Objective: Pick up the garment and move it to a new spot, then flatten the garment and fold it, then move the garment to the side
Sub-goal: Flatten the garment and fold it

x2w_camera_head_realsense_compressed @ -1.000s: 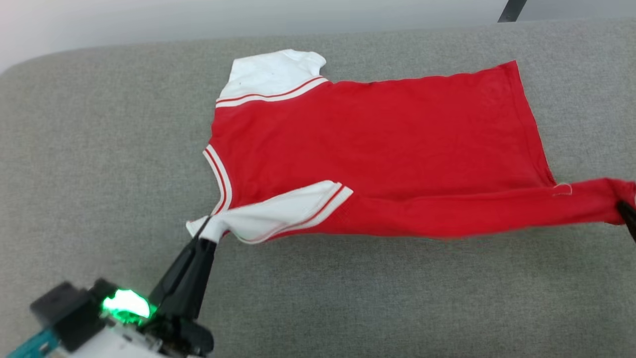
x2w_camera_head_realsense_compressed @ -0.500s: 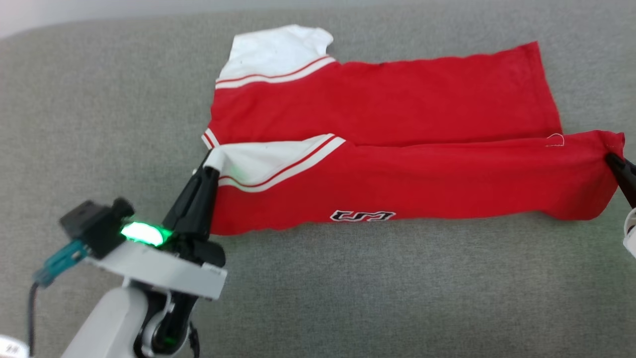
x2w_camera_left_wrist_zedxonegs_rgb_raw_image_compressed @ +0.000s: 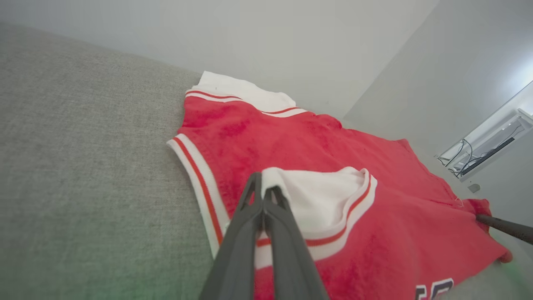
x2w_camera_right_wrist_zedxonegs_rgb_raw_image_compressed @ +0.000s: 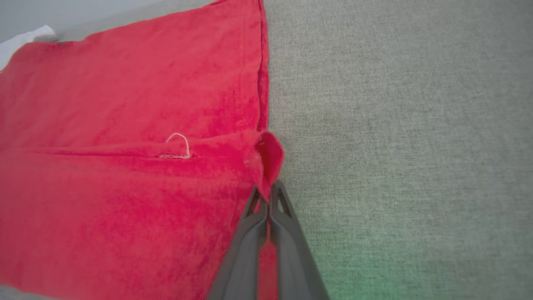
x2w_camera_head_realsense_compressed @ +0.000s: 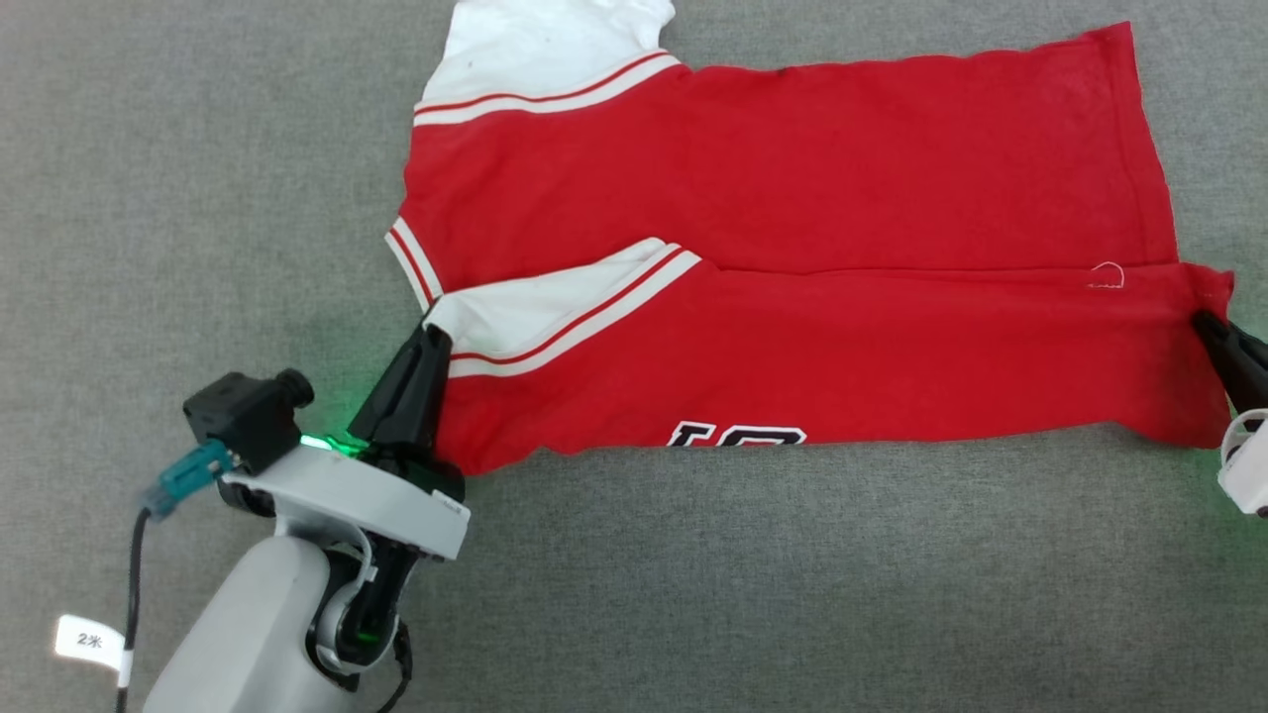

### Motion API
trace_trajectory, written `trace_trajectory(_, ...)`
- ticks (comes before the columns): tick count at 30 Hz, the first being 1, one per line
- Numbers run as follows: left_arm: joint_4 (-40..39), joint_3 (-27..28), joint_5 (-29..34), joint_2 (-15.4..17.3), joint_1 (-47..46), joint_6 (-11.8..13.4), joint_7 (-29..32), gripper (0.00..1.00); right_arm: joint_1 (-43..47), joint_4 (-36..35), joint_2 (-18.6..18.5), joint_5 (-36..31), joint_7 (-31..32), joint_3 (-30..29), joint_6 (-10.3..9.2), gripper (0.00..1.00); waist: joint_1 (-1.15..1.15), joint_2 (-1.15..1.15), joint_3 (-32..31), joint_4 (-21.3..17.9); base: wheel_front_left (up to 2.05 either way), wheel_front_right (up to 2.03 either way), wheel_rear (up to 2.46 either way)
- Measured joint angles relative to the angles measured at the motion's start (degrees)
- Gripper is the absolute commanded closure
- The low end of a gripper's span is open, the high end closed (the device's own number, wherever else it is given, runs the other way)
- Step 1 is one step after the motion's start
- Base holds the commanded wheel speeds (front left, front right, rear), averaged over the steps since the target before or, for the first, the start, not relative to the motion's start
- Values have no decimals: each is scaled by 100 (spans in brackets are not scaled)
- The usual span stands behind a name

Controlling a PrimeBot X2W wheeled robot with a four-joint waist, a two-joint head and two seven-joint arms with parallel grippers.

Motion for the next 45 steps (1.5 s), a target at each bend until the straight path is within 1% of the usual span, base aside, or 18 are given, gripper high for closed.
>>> trace_trajectory(2, 68, -14, 12, 3, -24, -1, -1, 100, -23, 40, -1, 0, -18, 23, 0, 100, 0, 0, -14, -1, 0, 0, 0)
trace_trajectory(3, 130, -34, 54, 9, -49, -21, -4, 88, -41, 82, 0, 0, -55, 49, 0, 100, 0, 0, -30, 0, 0, 0, 0)
trace_trajectory(4, 183, -48, 93, 16, -76, -24, -16, 66, -45, 123, 0, 0, -69, 77, 0, 100, 0, 0, -50, 1, 0, 0, 0)
trace_trajectory(5, 225, -51, 99, 24, -104, -26, -16, 52, -45, 164, 0, 0, -113, 116, 0, 100, 0, 0, -75, 4, 0, 0, 0)
trace_trajectory(6, 255, -51, 101, 37, -136, -40, -18, 24, -45, 179, 0, -8, -169, 153, 0, 100, 0, 0, -105, 6, 0, 0, 0)
trace_trajectory(7, 282, -59, 114, 60, -163, -43, -16, 2, -45, 194, 2, -30, -232, 171, 0, 54, 0, 0, -140, 9, 0, 0, 0)
trace_trajectory(8, 311, -66, 141, 98, -178, -44, -7, 0, -45, 221, 2, -47, -288, 181, 0, 12, 0, 0, -181, 12, 0, 0, 0)
trace_trajectory(9, 328, -67, 141, 137, -183, -45, 29, 0, -44, 247, 7, -54, -345, 188, 0, 0, 0, 0, -226, 14, 0, 0, 0)
trace_trajectory(13, 243, -127, 246, 435, -185, 41, 377, 0, -13, 293, 35, -155, -568, 277, 0, 0, 0, 0, -466, 14, 0, 0, 0)
trace_trajectory(16, 34, -209, 375, 791, -184, 174, 904, 0, 101, 294, 58, -233, -716, 304, 0, 0, 0, 0, -688, 3, 0, 0, 0)
trace_trajectory(19, -266, -336, 415, 1191, -199, 303, 1759, 0, 228, 261, 78, -264, -813, 285, 0, 0, 0, 0, -940, -4, 0, 0, 0)
trace_trajectory(24, -1002, -523, 58, 1729, -471, 413, 3573, 0, 352, 127, 104, -272, -808, 277, 0, 0, 0, 0, -1352, -15, 0, 0, 0)
trace_trajectory(26, -1272, -736, -36, 1915, -591, 314, 4248, 0, 378, 74, 114, -272, -788, 276, 0, 0, 0, 0, -1487, -23, 0, 0, 0)
trace_trajectory(29, -1384, -927, -269, 1970, -822, 264, 5026, 0, 442, -29, 138, -272, -739, 258, 0, 0, 0, 0, -1636, -46, 0, 0, 0)
trace_trajectory(34, -1043, -1366, -568, 1944, -1089, 141, 6167, 0, 525, -214, 105, -326, -678, 192, 0, 0, 0, 0, -1644, -131, 0, 0, 0)
trace_trajectory(39, -433, -1511, -597, 1757, -1290, 156, 6455, 0, 516, -437, 132, -339, -648, 199, 0, 0, 0, 0, -1505, -261, 0, 0, 0)
trace_trajectory(42, -65, -1427, -797, 1593, -1302, 177, 6388, 0, 510, -538, 172, -365, -615, 200, 0, 0, 0, 0, -1395, -355, 0, 0, 0)
trace_trajectory(45, 301, -1430, -711, 1584, -1361, 156, 6240, 0, 488, -590, 191, -400, -601, 165, 0, 0, 0, 0, -1266, -444, 0, 0, 0)
